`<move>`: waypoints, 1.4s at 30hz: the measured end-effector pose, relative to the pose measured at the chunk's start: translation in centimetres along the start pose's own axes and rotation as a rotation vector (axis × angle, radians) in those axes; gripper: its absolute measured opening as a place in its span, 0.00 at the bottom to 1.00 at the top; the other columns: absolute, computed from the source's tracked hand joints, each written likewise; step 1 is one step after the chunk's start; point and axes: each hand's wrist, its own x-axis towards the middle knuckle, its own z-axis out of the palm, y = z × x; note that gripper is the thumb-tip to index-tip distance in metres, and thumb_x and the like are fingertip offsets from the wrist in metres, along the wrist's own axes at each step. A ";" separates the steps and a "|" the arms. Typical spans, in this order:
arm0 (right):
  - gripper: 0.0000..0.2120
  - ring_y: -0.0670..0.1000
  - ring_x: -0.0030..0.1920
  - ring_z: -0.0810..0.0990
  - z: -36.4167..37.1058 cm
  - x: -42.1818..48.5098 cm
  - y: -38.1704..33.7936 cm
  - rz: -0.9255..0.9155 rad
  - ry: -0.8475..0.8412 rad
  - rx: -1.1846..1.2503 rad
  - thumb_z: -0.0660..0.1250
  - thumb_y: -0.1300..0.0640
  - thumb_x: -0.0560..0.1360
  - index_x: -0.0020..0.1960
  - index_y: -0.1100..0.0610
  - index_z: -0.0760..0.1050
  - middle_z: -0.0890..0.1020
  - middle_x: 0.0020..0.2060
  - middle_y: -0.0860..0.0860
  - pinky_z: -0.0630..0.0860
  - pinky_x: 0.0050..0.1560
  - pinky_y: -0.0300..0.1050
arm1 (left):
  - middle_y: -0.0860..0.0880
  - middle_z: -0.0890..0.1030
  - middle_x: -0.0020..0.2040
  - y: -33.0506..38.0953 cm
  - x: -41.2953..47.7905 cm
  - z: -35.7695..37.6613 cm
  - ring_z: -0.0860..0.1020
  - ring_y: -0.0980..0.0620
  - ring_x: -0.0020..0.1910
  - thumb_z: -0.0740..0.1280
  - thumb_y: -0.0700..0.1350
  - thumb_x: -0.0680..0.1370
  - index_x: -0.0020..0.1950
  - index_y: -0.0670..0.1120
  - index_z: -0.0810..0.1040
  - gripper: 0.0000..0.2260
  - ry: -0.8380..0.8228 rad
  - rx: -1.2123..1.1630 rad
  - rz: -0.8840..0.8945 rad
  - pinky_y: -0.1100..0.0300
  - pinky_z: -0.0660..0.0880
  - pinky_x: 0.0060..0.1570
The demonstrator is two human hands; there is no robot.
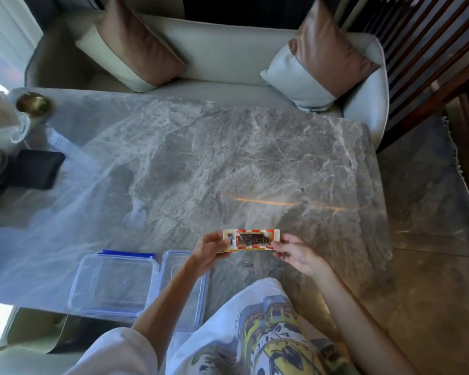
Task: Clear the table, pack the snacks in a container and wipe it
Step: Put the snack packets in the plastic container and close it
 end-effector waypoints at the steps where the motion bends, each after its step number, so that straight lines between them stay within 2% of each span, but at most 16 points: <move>1: 0.13 0.47 0.45 0.81 0.7 -0.4 0.3 -0.020 -0.002 0.008 0.65 0.71 0.76 0.56 0.59 0.77 0.84 0.44 0.52 0.75 0.47 0.39 | 0.49 0.81 0.36 -0.1 -0.7 -0.4 0.80 0.56 0.33 0.65 0.34 0.77 0.47 0.42 0.77 0.04 0.011 0.007 0.020 0.66 0.78 0.34; 7: 0.07 0.50 0.37 0.79 6.4 -2.7 2.5 -0.035 -0.083 0.066 0.65 0.64 0.78 0.55 0.61 0.78 0.84 0.42 0.55 0.80 0.36 0.38 | 0.51 0.83 0.36 -0.6 -6.3 -5.0 0.81 0.57 0.34 0.66 0.34 0.77 0.48 0.44 0.80 0.07 0.133 0.029 0.100 0.66 0.77 0.35; 11: 0.10 0.48 0.34 0.75 13.0 -3.3 5.5 -0.070 -0.022 -0.280 0.64 0.66 0.78 0.57 0.63 0.79 0.81 0.40 0.54 0.74 0.34 0.33 | 0.53 0.83 0.34 -1.6 -11.2 -10.9 0.81 0.60 0.32 0.66 0.33 0.77 0.53 0.41 0.79 0.07 0.230 0.060 0.138 0.67 0.77 0.34; 14: 0.08 0.46 0.32 0.74 19.2 -3.7 8.2 -0.130 0.001 -0.417 0.64 0.69 0.77 0.51 0.62 0.80 0.79 0.36 0.54 0.72 0.32 0.34 | 0.48 0.82 0.37 -2.3 -14.7 -16.2 0.80 0.61 0.30 0.68 0.35 0.76 0.55 0.39 0.80 0.08 0.354 0.157 0.147 0.67 0.77 0.33; 18: 0.09 0.53 0.38 0.79 27.6 -3.5 11.7 -0.236 0.100 -0.551 0.62 0.65 0.77 0.43 0.60 0.80 0.82 0.36 0.57 0.77 0.43 0.48 | 0.38 0.83 0.44 -3.0 -17.3 -23.1 0.80 0.47 0.39 0.66 0.33 0.77 0.57 0.34 0.78 0.10 0.504 0.397 0.146 0.51 0.79 0.43; 20: 0.11 0.56 0.41 0.80 30.4 -2.9 12.8 -0.237 0.169 -0.655 0.61 0.61 0.78 0.44 0.63 0.80 0.82 0.37 0.58 0.73 0.42 0.46 | 0.36 0.84 0.46 -2.9 -17.2 -24.7 0.83 0.42 0.44 0.65 0.34 0.77 0.54 0.35 0.80 0.09 0.556 0.528 0.126 0.46 0.79 0.47; 23: 0.13 0.58 0.46 0.82 34.3 -1.9 13.8 -0.186 0.266 -0.622 0.60 0.56 0.80 0.48 0.61 0.81 0.85 0.43 0.57 0.72 0.43 0.45 | 0.33 0.84 0.41 -1.8 -16.9 -27.0 0.84 0.38 0.42 0.63 0.38 0.71 0.41 0.39 0.79 0.06 0.500 0.635 0.103 0.46 0.79 0.42; 26: 0.12 0.59 0.55 0.82 36.7 -0.6 14.5 -0.127 0.269 -0.579 0.59 0.60 0.79 0.54 0.59 0.81 0.85 0.52 0.58 0.76 0.52 0.47 | 0.30 0.83 0.44 -1.1 -15.2 -28.7 0.83 0.35 0.45 0.60 0.40 0.67 0.43 0.34 0.80 0.14 0.425 0.588 0.028 0.43 0.81 0.47; 29: 0.16 0.59 0.60 0.79 38.1 0.1 15.0 -0.028 0.308 -0.657 0.55 0.61 0.79 0.61 0.59 0.77 0.81 0.59 0.59 0.74 0.61 0.48 | 0.34 0.84 0.47 -1.0 -13.8 -29.3 0.83 0.39 0.48 0.62 0.35 0.74 0.44 0.34 0.81 0.08 0.432 0.636 -0.084 0.48 0.80 0.51; 32: 0.17 0.57 0.61 0.78 39.4 0.6 15.7 0.013 0.349 -0.624 0.54 0.63 0.78 0.63 0.61 0.74 0.79 0.61 0.59 0.71 0.56 0.42 | 0.43 0.77 0.32 -0.6 -13.6 -28.8 0.78 0.45 0.42 0.62 0.37 0.76 0.29 0.42 0.69 0.14 0.446 0.674 -0.091 0.52 0.75 0.43; 33: 0.16 0.57 0.59 0.78 39.7 0.7 15.9 0.012 0.361 -0.610 0.54 0.64 0.79 0.63 0.62 0.74 0.79 0.60 0.59 0.69 0.53 0.40 | 0.45 0.73 0.29 -0.6 -13.5 -28.7 0.75 0.46 0.40 0.61 0.37 0.76 0.29 0.43 0.66 0.15 0.439 0.643 -0.096 0.53 0.72 0.40; 35: 0.16 0.57 0.56 0.78 40.0 1.0 16.3 0.033 0.391 -0.593 0.54 0.64 0.79 0.62 0.62 0.73 0.79 0.60 0.61 0.68 0.49 0.40 | 0.45 0.73 0.33 -0.6 -13.4 -28.7 0.74 0.47 0.41 0.61 0.37 0.76 0.34 0.42 0.69 0.10 0.394 0.585 -0.131 0.57 0.70 0.40; 37: 0.16 0.58 0.58 0.79 40.2 0.8 16.6 0.068 0.424 -0.587 0.55 0.64 0.78 0.63 0.63 0.73 0.80 0.59 0.61 0.71 0.49 0.42 | 0.41 0.76 0.40 -0.7 -13.3 -28.8 0.75 0.45 0.44 0.60 0.37 0.77 0.43 0.41 0.72 0.04 0.358 0.554 -0.160 0.53 0.74 0.44; 38: 0.16 0.59 0.59 0.79 40.3 0.7 16.8 0.074 0.438 -0.583 0.55 0.64 0.78 0.63 0.62 0.73 0.80 0.59 0.61 0.73 0.51 0.43 | 0.41 0.76 0.40 -0.9 -13.2 -28.9 0.76 0.44 0.43 0.60 0.37 0.77 0.43 0.41 0.73 0.04 0.351 0.548 -0.161 0.51 0.76 0.46; 40: 0.16 0.59 0.60 0.78 40.4 0.5 16.9 0.080 0.441 -0.553 0.54 0.65 0.78 0.63 0.62 0.73 0.79 0.60 0.60 0.74 0.55 0.45 | 0.46 0.73 0.33 -1.0 -13.4 -28.9 0.73 0.49 0.34 0.61 0.36 0.76 0.36 0.43 0.69 0.09 0.335 0.528 -0.156 0.55 0.75 0.39; 42: 0.17 0.59 0.61 0.78 40.4 0.5 17.0 0.083 0.435 -0.521 0.54 0.65 0.78 0.62 0.62 0.74 0.79 0.60 0.60 0.74 0.59 0.47 | 0.48 0.71 0.32 -1.1 -13.5 -28.9 0.69 0.54 0.29 0.62 0.36 0.76 0.38 0.43 0.69 0.08 0.306 0.516 -0.162 0.64 0.71 0.24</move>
